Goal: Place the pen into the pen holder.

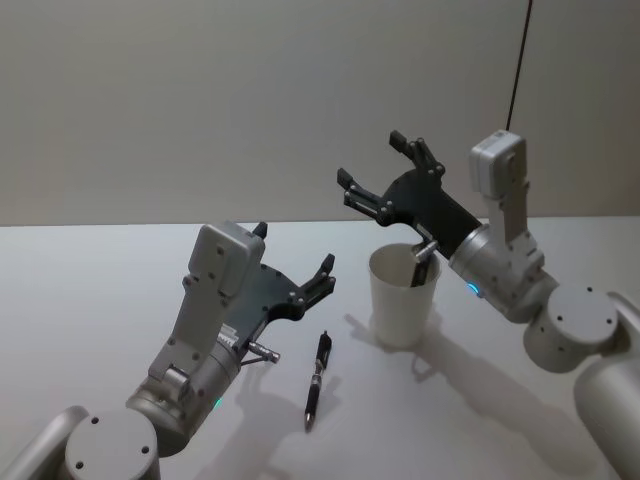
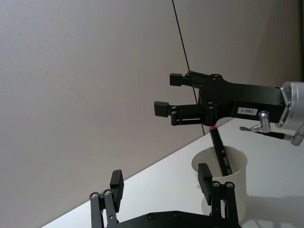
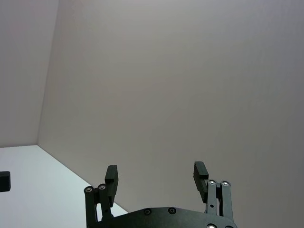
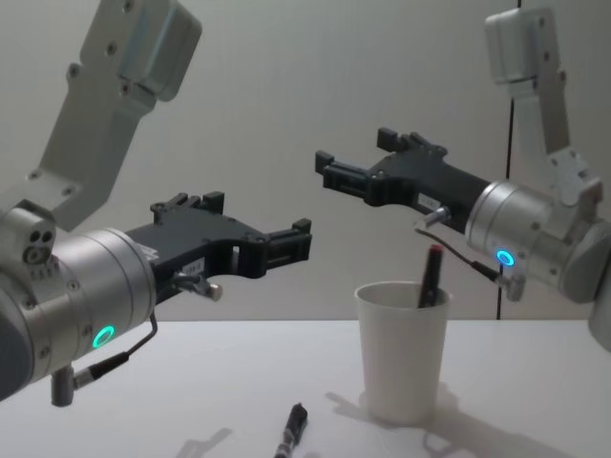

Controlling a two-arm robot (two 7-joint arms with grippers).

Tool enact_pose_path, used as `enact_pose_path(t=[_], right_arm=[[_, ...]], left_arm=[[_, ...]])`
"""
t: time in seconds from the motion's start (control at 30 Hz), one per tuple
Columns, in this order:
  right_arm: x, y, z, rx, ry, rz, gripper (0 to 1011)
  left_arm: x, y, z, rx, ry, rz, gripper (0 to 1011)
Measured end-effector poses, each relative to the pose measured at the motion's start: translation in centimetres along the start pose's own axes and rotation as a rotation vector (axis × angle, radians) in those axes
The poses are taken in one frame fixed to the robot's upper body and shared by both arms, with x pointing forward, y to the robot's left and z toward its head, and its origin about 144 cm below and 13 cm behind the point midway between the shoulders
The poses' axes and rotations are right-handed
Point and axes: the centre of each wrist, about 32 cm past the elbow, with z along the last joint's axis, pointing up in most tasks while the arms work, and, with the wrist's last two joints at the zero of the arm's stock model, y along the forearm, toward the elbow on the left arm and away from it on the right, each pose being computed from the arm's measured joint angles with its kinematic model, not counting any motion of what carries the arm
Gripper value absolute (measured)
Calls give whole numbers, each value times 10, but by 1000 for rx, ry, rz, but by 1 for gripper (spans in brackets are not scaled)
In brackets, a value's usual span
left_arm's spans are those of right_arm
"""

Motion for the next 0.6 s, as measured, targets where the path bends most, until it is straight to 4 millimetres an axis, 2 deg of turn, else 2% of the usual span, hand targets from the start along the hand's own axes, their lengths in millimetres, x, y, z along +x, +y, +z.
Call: enact_pose_path(t=[0.6], right_arm=[[-15,-40,20,-7,-22,-113,1002]], left_arm=[[0,0,0,0,0,0,1000]])
